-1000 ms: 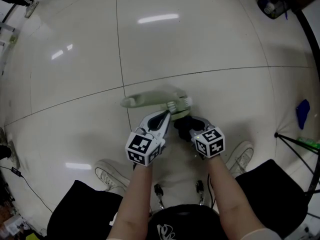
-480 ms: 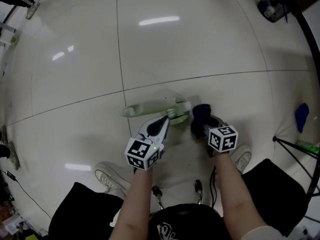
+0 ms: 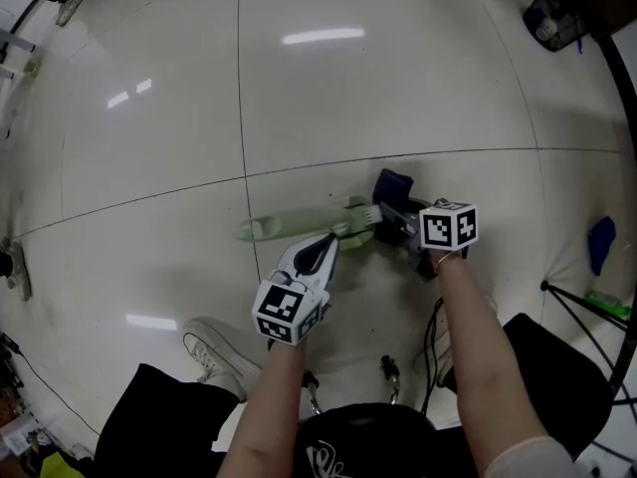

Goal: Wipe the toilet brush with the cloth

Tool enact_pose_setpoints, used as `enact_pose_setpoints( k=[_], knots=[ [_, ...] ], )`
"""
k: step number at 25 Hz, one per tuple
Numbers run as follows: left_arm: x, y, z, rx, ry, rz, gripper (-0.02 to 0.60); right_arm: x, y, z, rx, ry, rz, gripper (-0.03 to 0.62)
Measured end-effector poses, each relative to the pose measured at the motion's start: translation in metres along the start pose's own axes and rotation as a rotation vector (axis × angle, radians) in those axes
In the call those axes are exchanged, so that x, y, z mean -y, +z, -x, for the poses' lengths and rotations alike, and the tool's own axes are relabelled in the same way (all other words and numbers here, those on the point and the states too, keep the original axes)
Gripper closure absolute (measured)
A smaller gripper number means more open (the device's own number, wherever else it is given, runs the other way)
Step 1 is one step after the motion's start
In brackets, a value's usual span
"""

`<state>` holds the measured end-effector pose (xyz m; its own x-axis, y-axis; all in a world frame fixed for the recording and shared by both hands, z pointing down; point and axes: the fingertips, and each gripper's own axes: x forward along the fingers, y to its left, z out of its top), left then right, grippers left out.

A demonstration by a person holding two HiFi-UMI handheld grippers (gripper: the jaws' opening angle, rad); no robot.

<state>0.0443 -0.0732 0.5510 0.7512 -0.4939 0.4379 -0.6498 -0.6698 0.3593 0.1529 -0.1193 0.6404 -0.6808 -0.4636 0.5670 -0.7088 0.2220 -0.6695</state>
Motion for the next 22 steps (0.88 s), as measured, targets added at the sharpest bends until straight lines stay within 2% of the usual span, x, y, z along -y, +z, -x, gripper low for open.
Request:
enact_pose_setpoints(
  k=[5, 9, 17, 22],
  knots=[
    [0.0, 0.002, -0.004, 0.024, 0.017, 0.01, 0.575, -0.001, -0.017, -0.009, -0.138, 0.025, -0.003, 0.53],
    [-0.001, 0.003, -0.005, 0.031, 0.019, 0.009, 0.575, -0.004, -0.027, -0.008, -0.103, 0.05, -0.061, 0.53],
    [-0.006, 0.004, -0.003, 0.035, 0.022, 0.031, 0.575, -0.011, -0.045, -0.001, -0.043, 0.03, -0.164, 0.531],
    [-0.006, 0.003, -0.003, 0.042, 0.02, 0.042, 0.575, -0.018, -0.075, 0.011, -0.111, 0.045, -0.177, 0.531]
  ],
)
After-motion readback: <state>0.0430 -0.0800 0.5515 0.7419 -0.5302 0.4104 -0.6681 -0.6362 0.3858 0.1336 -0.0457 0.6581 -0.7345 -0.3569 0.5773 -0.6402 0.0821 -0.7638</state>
